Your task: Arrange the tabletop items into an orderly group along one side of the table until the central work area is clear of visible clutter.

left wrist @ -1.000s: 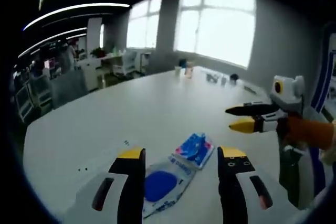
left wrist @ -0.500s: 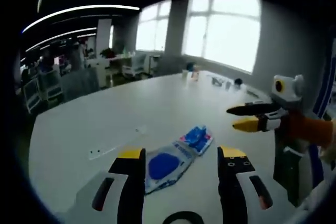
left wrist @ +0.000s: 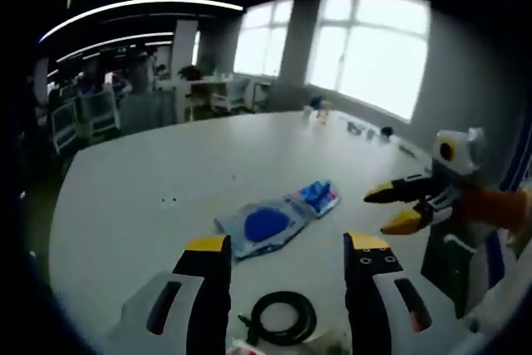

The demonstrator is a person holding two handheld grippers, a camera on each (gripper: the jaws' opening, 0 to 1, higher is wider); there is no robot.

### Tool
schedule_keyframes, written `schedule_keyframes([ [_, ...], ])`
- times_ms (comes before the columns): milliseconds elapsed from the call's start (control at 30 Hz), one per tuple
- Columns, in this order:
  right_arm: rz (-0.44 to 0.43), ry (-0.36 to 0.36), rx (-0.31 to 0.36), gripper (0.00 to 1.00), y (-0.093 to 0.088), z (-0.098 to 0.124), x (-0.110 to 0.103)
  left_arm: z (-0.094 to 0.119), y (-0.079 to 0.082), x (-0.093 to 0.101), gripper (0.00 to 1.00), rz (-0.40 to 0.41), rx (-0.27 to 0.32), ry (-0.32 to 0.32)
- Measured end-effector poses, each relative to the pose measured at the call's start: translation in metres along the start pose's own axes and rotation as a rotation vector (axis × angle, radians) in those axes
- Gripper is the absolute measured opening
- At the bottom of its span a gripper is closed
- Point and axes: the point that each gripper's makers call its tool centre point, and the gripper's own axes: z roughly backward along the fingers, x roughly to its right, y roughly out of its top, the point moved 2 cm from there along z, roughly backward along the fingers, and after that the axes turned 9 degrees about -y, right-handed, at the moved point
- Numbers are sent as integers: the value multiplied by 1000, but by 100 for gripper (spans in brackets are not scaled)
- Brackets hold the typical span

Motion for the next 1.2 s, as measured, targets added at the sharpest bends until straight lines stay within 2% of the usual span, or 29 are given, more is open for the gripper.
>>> schedule_keyframes([
  [267,56,79,-63,38,-14,-4,-29,23,-28,-1,51,41,-15,9],
  [300,63,113,-91,38,-20,-5,-36,25,-30,-1,50,46,-11,12],
  [533,132,205,-178,38,-41,-18,-52,39,-52,-4,50,77,-28,22],
  [667,177,260,-227,38,-52,-25,-61,44,-58,-5,50,98,-26,25],
  [767,180,290,-255,38,-60,-30,-64,46,-63,-5,50,102,-25,30],
  [1200,269,488,-411,34,-88,-52,-79,54,-95,-9,51,179,-33,42],
])
